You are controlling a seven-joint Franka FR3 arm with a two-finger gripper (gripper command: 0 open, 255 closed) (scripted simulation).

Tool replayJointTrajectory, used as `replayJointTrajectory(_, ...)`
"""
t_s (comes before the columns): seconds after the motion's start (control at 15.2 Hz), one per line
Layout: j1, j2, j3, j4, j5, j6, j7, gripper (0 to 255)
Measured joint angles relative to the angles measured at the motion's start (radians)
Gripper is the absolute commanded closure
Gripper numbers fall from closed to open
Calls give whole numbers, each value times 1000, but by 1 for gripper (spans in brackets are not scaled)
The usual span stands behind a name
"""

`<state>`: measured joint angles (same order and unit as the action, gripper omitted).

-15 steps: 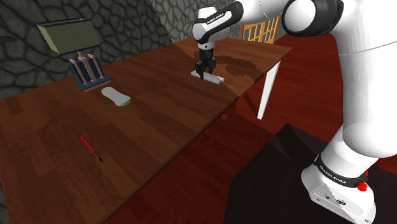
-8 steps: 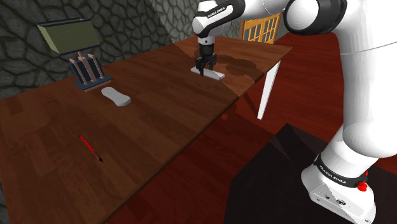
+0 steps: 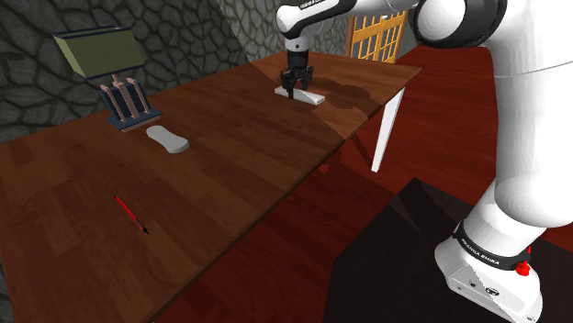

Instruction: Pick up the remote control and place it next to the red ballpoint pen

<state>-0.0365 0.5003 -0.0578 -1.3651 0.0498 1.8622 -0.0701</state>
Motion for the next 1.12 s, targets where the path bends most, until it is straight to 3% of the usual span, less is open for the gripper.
replayJointTrajectory(0.26, 6, -8, 1, 34, -2, -42, 10, 255)
replayJointTrajectory(1.12, 196, -81, 69, -69, -34, -7, 266, 255)
